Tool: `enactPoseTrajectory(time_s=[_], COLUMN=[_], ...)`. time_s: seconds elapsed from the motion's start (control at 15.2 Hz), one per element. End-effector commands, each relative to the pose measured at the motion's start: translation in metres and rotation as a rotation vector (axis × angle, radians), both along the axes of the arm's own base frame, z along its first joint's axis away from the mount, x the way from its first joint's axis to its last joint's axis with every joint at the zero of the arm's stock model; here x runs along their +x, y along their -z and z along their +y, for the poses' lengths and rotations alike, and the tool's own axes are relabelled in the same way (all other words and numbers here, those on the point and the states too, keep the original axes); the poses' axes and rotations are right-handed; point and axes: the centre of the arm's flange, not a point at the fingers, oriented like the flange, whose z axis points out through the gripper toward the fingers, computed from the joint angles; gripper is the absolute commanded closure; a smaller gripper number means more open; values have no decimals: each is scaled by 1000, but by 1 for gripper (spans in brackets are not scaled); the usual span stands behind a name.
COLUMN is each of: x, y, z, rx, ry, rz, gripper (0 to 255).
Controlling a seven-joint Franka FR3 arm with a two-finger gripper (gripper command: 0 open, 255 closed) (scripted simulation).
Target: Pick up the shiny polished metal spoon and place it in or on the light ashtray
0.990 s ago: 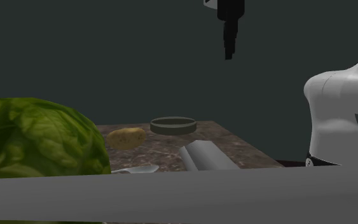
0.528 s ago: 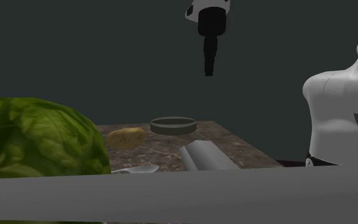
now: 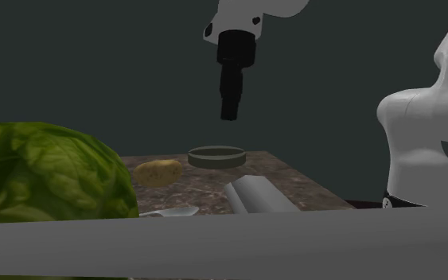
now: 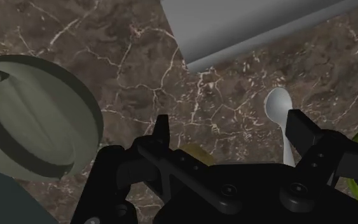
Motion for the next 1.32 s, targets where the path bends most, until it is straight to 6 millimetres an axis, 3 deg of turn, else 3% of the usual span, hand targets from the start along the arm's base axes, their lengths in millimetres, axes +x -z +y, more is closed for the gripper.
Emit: enactPoseTrajectory(time_s=[0.0, 0.99, 1.25], x=[14, 119, 124], y=[16, 108, 128], z=[13, 130, 133], rx=[7, 52, 52], ry=[-11, -95, -95], rz=[-18, -132, -132], gripper=[0, 0, 0])
